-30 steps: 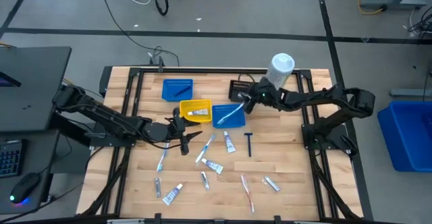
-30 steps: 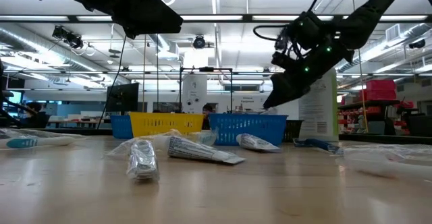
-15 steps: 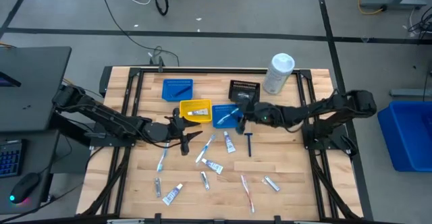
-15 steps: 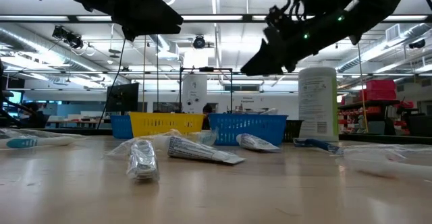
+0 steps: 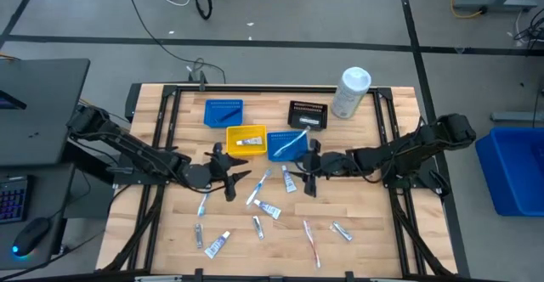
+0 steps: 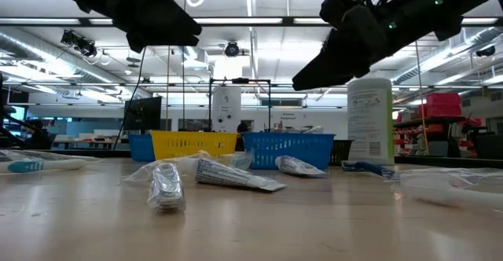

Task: Pick & Place Travel size toiletries
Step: Put the razor into the left blue basket

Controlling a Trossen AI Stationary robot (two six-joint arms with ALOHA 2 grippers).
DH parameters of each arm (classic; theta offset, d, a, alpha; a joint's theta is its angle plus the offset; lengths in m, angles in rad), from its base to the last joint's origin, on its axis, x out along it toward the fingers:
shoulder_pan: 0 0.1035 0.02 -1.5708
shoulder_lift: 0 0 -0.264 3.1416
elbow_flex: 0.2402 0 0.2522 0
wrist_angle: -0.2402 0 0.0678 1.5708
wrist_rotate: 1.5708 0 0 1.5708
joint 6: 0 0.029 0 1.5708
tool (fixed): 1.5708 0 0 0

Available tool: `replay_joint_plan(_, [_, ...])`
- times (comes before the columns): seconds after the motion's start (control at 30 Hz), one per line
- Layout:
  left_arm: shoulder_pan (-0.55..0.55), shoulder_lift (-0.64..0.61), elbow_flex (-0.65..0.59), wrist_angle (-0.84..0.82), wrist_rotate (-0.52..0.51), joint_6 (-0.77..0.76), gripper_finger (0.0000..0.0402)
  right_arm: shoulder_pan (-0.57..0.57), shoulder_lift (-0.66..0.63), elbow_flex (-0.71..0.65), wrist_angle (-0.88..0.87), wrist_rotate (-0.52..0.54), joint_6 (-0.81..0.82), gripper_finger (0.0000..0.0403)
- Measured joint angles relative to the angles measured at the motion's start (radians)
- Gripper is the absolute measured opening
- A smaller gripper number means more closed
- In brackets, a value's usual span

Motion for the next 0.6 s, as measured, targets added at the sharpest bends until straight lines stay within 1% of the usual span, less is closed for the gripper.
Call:
replay_joint_plan(0.13, [-0.003,0.0,0.0,0.0,-0.014,-0.033,0.0164,0.0,0.0,-0.021,0.0,0.001,0.006,0.0182])
replay_joint_plan(0.27, [-0.003,0.008,0.0,-0.001,-0.016,-0.058,0.0164,0.0,0.0,-0.035,0.0,0.001,0.046,0.0169])
replay_joint_plan(0.43, [-0.003,0.029,0.0,-0.004,-0.01,-0.058,0.0164,0.0,0.0,-0.043,0.001,0.001,0.055,0.0158])
replay_joint_plan(0.6, [-0.002,0.028,0.0,-0.002,-0.004,-0.047,0.0164,0.0,0.0,-0.059,0.008,0.001,0.055,0.0156])
